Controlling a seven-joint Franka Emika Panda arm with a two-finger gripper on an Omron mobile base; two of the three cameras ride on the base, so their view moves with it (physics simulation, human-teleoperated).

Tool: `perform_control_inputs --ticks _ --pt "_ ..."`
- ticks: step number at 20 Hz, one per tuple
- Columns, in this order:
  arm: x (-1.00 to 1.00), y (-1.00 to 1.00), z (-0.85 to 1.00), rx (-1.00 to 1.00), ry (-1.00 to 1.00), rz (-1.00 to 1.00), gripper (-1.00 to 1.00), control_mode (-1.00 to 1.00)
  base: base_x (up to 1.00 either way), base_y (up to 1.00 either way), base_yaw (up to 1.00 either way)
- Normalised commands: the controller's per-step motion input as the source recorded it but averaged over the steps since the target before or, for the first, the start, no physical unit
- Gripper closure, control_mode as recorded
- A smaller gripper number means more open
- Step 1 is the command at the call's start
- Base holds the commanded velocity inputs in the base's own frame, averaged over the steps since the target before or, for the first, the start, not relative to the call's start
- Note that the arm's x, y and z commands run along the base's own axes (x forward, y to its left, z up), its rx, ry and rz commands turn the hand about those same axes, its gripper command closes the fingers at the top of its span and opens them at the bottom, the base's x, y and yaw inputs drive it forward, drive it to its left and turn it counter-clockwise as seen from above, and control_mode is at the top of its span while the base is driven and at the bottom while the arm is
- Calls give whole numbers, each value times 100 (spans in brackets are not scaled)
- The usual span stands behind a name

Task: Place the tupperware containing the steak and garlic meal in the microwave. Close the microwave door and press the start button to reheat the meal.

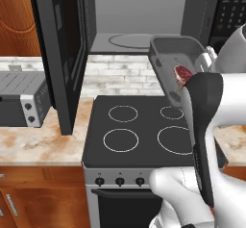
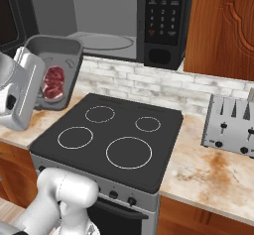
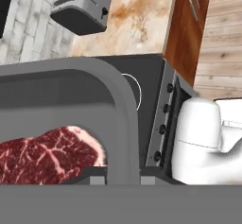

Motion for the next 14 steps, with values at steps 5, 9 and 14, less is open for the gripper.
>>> perform_control_inputs --ticks 5,9,14 --pt "50 -18 1 -12 -3 0 100 -100 0 0 0" --pt "53 -11 12 -5 0 1 100 -100 0 0 0" --pt "49 0 23 0 0 7 100 -100 0 0 0"
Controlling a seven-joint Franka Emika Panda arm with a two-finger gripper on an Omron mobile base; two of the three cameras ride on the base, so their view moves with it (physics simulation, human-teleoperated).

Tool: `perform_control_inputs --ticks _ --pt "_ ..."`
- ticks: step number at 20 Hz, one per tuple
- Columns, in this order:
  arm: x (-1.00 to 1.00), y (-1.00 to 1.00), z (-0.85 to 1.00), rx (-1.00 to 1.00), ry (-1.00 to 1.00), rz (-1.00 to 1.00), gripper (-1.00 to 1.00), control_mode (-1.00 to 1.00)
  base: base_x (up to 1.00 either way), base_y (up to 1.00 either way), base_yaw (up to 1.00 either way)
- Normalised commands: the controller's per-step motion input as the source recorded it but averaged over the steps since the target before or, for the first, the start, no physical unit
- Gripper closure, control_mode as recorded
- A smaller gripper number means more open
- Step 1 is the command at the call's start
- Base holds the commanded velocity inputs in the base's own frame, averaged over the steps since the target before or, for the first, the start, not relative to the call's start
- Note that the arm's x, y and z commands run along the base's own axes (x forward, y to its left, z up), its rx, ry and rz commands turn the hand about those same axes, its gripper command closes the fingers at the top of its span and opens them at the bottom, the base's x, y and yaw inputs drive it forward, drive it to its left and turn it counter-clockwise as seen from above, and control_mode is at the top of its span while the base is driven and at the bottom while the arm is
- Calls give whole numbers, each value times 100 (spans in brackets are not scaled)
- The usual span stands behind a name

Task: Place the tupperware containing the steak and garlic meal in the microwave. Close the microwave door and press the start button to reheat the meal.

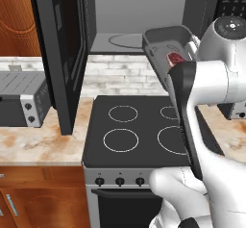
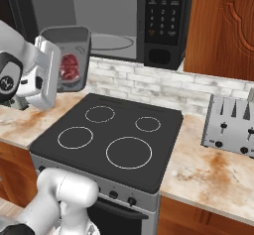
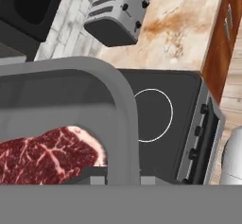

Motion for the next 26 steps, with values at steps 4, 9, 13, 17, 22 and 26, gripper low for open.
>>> perform_control_inputs --ticks 4,9,13,17,22,26 --pt "55 0 23 0 0 9 100 -100 0 0 0" --pt "55 0 10 -1 0 7 100 -100 0 0 0" --pt "49 0 1 -7 0 5 100 -100 0 0 0" --pt "43 -2 0 -10 0 6 100 -100 0 0 0" --pt "40 -7 0 -9 0 5 100 -100 0 0 0" --pt "43 -13 0 -5 0 5 100 -100 0 0 0"
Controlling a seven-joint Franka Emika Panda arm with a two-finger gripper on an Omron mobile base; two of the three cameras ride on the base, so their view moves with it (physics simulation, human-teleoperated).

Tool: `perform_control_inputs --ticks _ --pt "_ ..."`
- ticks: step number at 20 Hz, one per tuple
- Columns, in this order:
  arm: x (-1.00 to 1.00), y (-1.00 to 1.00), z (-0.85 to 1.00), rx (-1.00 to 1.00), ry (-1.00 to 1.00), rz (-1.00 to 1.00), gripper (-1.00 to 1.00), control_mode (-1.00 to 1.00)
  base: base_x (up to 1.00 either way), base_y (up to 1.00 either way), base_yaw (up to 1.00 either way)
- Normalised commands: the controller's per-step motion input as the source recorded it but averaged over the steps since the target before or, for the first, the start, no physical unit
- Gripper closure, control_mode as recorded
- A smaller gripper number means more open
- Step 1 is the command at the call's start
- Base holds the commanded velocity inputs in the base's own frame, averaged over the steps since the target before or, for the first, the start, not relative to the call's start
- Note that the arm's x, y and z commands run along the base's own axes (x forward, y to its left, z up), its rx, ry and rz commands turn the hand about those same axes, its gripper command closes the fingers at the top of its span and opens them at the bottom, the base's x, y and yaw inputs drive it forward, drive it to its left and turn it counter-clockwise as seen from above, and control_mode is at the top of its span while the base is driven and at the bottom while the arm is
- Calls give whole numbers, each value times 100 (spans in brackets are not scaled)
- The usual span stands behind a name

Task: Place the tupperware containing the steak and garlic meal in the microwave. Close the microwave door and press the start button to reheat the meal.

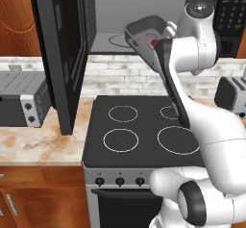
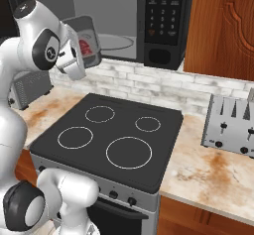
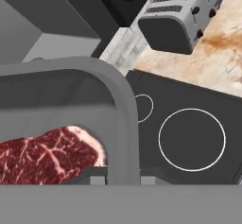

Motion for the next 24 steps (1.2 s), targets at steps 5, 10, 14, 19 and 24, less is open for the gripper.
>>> perform_control_inputs --ticks 5,10,14,19,24 --pt "53 -12 0 -1 0 1 100 -100 0 0 0" --pt "60 -7 0 0 -1 0 100 -100 0 0 0" --pt "61 -5 1 0 0 0 100 -100 0 0 0" --pt "57 0 14 0 0 0 100 -100 0 0 0" --pt "55 0 27 0 0 0 100 -100 0 0 0"
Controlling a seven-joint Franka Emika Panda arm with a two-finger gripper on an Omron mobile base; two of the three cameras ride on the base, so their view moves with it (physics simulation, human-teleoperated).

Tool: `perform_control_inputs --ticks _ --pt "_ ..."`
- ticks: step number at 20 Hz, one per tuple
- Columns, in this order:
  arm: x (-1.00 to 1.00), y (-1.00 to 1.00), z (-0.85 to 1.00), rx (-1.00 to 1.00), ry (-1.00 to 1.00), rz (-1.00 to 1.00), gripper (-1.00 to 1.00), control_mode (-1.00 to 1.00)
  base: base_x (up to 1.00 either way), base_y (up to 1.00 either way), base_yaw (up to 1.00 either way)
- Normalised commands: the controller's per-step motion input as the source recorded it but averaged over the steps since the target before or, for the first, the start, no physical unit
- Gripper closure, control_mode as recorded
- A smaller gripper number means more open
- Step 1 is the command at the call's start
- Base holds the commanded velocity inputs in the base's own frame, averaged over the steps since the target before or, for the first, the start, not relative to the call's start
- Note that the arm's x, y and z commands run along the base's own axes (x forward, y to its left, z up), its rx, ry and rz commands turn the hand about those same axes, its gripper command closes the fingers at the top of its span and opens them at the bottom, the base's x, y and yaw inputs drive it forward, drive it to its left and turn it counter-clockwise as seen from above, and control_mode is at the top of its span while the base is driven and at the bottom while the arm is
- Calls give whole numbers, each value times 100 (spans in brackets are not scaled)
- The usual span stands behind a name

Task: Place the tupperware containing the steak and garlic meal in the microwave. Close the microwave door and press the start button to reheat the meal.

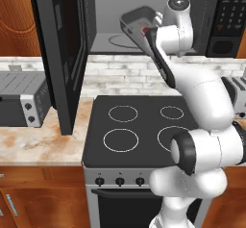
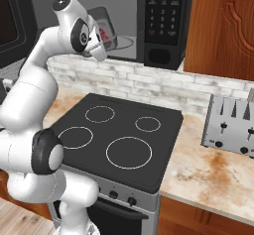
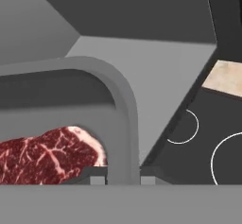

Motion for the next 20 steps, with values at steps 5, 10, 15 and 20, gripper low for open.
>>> perform_control_inputs --ticks 5,10,15,20 --pt "49 0 16 0 5 0 100 -100 0 0 0" --pt "37 0 1 -2 9 0 100 -100 0 0 0" --pt "42 0 -2 -6 5 0 100 -100 0 0 0" --pt "43 0 -18 -9 1 0 100 -100 0 0 0"
